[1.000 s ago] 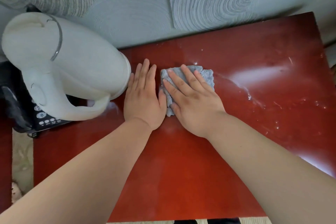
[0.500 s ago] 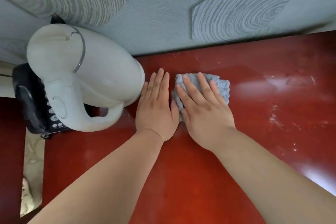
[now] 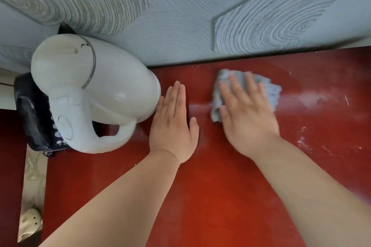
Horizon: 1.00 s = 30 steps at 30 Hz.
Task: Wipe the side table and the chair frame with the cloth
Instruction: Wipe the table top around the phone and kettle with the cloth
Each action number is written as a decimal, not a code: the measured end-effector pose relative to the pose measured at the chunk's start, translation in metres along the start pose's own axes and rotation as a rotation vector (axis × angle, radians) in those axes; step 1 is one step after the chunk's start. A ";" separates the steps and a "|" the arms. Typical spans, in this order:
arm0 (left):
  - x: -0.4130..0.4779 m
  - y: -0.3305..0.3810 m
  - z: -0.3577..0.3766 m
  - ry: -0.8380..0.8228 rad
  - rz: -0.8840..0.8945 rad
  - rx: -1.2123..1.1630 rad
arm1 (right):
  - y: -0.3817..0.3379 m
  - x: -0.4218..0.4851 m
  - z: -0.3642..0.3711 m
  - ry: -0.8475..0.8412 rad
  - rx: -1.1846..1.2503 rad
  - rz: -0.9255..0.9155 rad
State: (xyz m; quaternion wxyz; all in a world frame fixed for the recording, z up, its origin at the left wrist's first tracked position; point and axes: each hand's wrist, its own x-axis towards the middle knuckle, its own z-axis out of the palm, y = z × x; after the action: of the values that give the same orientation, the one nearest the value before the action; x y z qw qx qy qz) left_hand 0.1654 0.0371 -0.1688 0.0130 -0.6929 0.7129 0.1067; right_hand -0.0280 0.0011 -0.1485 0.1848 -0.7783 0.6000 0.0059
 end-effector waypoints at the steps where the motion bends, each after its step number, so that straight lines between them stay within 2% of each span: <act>1: 0.000 0.000 0.001 -0.002 0.003 0.009 | -0.010 0.010 0.003 -0.021 -0.010 -0.127; 3: 0.001 0.000 0.002 -0.008 -0.005 0.035 | -0.029 0.033 0.005 -0.068 -0.023 -0.285; 6: 0.001 -0.001 0.001 -0.002 -0.019 0.031 | -0.037 0.057 0.005 -0.109 -0.062 -0.316; 8: 0.001 0.000 -0.001 0.000 -0.006 0.019 | -0.022 0.058 0.001 -0.065 -0.065 -0.221; 12: 0.000 0.002 -0.004 -0.016 -0.012 0.020 | 0.034 0.037 -0.009 0.085 -0.018 0.134; 16: 0.000 0.002 -0.005 -0.037 -0.015 0.026 | 0.037 0.024 -0.013 0.035 -0.029 0.272; 18: 0.000 0.002 -0.006 -0.036 -0.020 0.024 | 0.018 0.033 -0.011 0.038 -0.035 0.224; 22: 0.000 0.002 -0.005 -0.014 -0.006 0.023 | -0.001 0.044 -0.006 -0.050 -0.094 -0.058; 24: 0.000 0.002 -0.006 -0.006 -0.007 0.008 | 0.012 0.042 -0.006 -0.034 -0.089 -0.071; 28: -0.001 0.002 -0.006 -0.006 -0.016 -0.004 | 0.066 0.023 -0.014 0.070 -0.043 0.233; 30: 0.000 0.002 -0.006 -0.013 -0.021 0.005 | 0.081 0.015 -0.019 0.073 -0.033 0.327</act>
State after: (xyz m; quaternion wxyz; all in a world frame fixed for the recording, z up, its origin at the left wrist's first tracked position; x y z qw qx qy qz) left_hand 0.1641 0.0365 -0.1626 0.0207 -0.6998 0.7057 0.1093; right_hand -0.1038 -0.0354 -0.1568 0.1466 -0.6731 0.7247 0.0177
